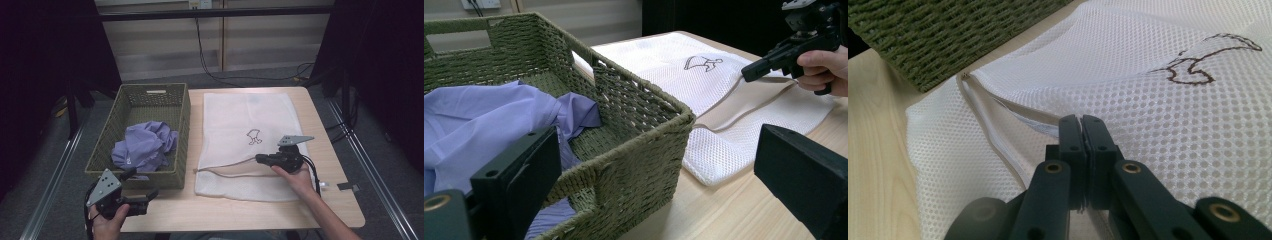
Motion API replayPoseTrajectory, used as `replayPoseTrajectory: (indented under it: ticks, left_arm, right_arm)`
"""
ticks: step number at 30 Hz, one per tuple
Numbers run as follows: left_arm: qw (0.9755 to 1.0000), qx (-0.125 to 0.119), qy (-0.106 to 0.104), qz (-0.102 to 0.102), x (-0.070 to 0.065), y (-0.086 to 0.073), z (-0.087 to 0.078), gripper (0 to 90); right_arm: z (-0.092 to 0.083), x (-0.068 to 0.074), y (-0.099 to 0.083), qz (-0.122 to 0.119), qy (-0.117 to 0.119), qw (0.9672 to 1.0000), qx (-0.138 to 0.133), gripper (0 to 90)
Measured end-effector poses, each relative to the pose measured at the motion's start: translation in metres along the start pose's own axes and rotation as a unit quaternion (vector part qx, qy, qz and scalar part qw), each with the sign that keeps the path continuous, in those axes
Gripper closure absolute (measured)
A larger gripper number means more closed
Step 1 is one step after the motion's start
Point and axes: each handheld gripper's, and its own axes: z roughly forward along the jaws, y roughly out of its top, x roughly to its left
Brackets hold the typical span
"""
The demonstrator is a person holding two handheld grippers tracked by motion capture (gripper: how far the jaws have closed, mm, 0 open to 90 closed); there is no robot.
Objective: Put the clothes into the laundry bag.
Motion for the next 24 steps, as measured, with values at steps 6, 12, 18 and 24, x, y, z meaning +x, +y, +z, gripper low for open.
replayPoseTrajectory:
  ticks: [6, 12, 18, 24]
  left_arm:
    - [1.0, 0.0, 0.001, 0.001, 0.0, 0.0, 0.0, 5.0]
    - [1.0, -0.004, -0.004, 0.0, 0.001, 0.0, -0.001, 4.9]
    - [1.0, 0.001, 0.001, 0.002, 0.001, 0.0, -0.001, 4.7]
    - [1.0, -0.002, -0.003, -0.005, 0.003, 0.0, 0.0, 4.7]
  right_arm:
    - [-0.005, 0.0, 0.003, 0.004, 0.004, 0.9998, -0.017, 88.5]
    - [-0.009, 0.001, 0.007, 0.007, 0.007, 0.9994, -0.033, 88.6]
    - [-0.013, 0.0, 0.01, 0.017, 0.012, 0.9987, -0.047, 88.5]
    - [-0.018, 0.001, 0.015, 0.018, 0.008, 0.9981, -0.058, 88.5]
